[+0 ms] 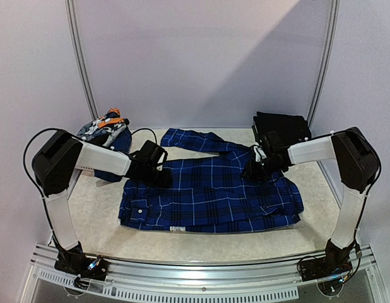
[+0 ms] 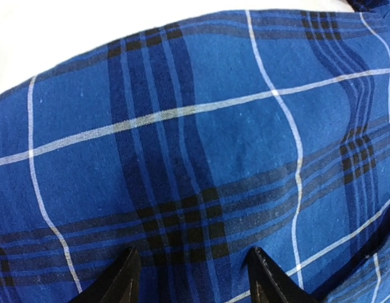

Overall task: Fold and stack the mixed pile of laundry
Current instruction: Move the 1/3-folded shirt to the center of the board, then pick up the 1/3-folded shirt from the center of the board.

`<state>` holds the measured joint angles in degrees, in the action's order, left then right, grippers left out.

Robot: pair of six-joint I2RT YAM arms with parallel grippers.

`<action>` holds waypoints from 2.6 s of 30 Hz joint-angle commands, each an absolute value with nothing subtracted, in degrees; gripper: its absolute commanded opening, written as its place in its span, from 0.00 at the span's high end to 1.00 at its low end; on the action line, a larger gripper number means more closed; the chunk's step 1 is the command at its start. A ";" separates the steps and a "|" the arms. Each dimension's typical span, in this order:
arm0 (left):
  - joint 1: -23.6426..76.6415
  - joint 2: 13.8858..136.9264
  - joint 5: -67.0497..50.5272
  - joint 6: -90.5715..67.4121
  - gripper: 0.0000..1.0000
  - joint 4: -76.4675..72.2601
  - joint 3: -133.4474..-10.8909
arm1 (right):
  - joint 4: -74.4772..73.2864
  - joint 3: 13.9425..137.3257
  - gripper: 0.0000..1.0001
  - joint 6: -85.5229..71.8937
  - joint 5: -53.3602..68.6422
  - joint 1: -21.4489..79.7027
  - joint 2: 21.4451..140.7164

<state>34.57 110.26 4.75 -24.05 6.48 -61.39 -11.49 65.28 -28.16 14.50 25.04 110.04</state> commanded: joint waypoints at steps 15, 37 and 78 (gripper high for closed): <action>33.65 110.99 1.33 -27.60 0.43 5.07 -55.60 | -9.66 56.84 0.55 -32.43 15.72 24.37 109.80; 40.08 103.27 5.03 -33.11 0.45 1.69 -44.69 | -5.33 43.24 0.55 -37.49 13.63 27.37 99.00; 24.10 104.03 5.19 -16.79 0.43 11.04 -61.79 | -19.64 62.69 0.40 -30.08 2.81 24.83 94.92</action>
